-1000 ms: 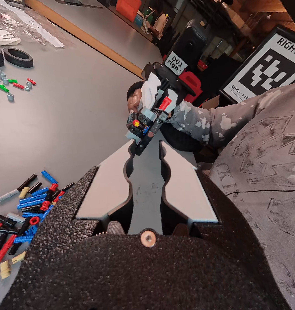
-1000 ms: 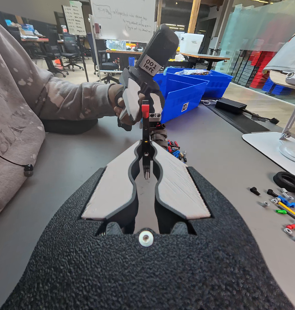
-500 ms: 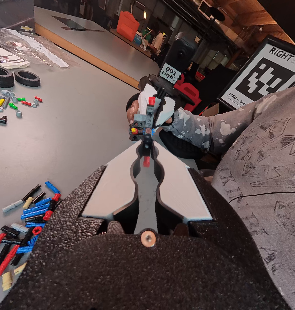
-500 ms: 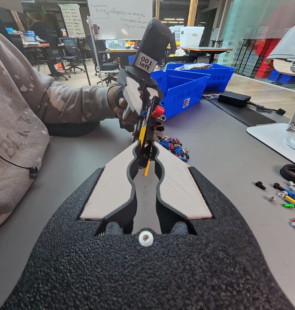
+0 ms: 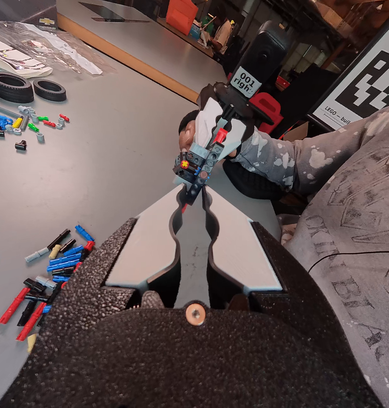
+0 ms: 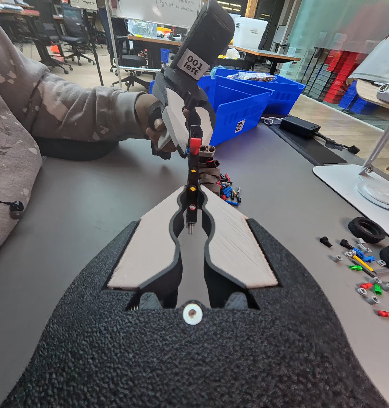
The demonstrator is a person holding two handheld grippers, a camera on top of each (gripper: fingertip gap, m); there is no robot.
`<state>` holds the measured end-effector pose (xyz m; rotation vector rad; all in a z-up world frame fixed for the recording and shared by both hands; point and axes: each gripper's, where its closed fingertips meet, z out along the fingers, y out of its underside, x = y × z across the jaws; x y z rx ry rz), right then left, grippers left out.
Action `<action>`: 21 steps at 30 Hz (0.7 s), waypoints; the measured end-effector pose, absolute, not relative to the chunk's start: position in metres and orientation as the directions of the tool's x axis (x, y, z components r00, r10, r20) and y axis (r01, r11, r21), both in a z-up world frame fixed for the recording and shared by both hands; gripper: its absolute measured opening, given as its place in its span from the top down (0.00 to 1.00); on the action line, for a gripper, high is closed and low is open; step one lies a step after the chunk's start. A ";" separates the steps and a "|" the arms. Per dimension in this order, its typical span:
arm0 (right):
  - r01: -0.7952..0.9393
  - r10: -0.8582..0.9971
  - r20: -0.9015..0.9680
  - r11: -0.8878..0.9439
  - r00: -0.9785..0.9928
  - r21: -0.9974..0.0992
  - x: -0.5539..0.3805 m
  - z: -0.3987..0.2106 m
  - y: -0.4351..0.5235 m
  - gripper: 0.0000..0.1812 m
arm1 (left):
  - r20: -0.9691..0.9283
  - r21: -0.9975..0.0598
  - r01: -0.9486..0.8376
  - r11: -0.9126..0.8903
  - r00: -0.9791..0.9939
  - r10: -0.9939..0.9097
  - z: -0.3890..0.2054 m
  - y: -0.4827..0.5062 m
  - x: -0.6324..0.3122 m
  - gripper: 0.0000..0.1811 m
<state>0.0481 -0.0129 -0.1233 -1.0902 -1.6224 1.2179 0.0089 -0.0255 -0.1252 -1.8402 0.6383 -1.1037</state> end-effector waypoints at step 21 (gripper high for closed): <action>0.275 0.749 0.528 0.647 -0.399 -0.711 0.038 -0.182 -0.039 0.96 | 0.517 -0.753 -0.150 -0.640 0.466 -0.718 -0.167 -0.039 0.020 0.65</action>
